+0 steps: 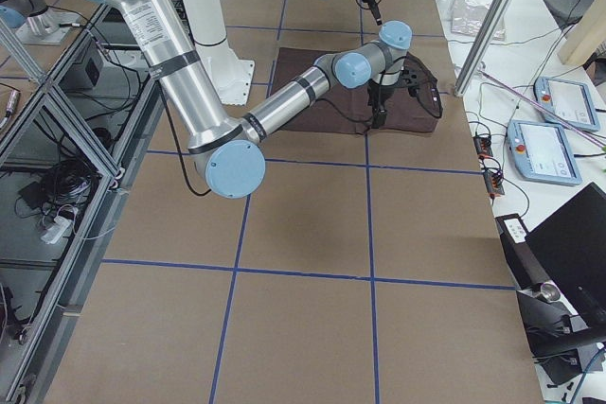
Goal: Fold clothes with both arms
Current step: 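Move the left gripper to the other sleeve while the right gripper withdraws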
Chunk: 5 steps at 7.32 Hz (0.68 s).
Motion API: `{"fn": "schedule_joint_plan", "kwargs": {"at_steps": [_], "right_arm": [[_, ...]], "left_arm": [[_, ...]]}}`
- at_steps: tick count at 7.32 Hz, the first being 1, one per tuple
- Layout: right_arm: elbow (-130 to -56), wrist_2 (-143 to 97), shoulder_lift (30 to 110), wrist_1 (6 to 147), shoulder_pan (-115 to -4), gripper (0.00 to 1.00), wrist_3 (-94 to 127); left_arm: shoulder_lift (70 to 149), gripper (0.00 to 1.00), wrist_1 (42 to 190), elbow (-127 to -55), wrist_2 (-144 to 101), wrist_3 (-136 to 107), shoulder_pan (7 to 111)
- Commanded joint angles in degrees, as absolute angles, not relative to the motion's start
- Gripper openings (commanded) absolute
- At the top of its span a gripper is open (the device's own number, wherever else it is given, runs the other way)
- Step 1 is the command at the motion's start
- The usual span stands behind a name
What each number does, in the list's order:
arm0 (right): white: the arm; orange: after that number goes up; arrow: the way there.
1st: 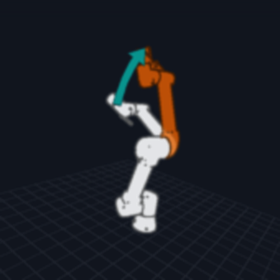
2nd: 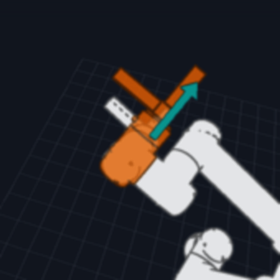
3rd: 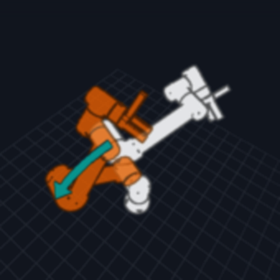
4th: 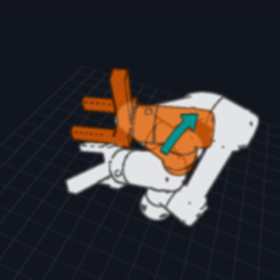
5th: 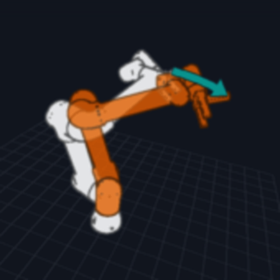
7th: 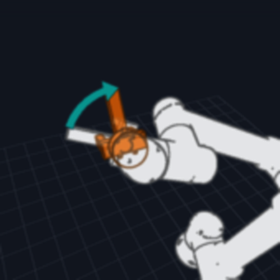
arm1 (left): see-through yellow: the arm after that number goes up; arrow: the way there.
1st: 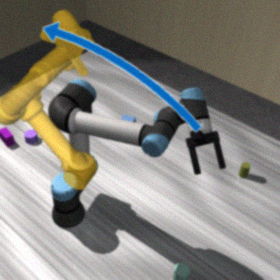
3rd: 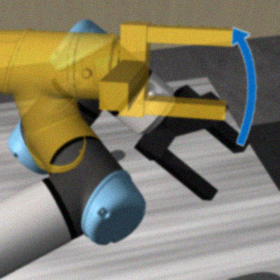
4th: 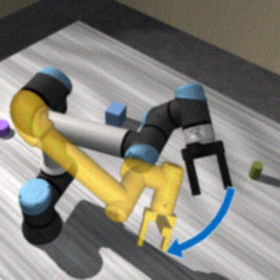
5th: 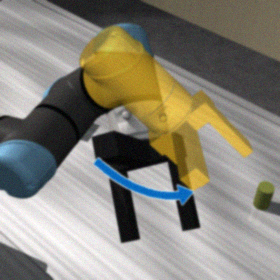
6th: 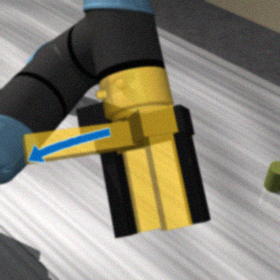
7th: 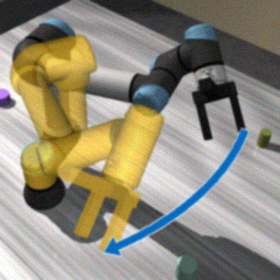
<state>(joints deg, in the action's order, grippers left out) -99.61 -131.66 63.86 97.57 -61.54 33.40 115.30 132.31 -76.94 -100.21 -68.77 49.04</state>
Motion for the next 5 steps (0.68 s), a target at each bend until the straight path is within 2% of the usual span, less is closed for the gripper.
{"fn": "schedule_joint_plan", "kwargs": {"at_steps": [1, 3, 5], "right_arm": [[-102.21, -131.92, 66.36, 99.05, -62.84, 1.0, 30.85], [-102.04, -131.75, 65.83, 99.05, -62.75, 1.0, 30.94], [-101.78, -131.57, 65.74, 98.97, -62.58, 1.0, 31.03]], "left_arm": [[119.87, 0.99, 135.09, -69.36, -94.49, -71.1, 45.54], [122.94, 0.97, 135.09, -65.32, -93.44, -70.58, 45.44], [123.13, 0.9, 135.09, -65.21, -92.55, -69.61, 45.44]]}}
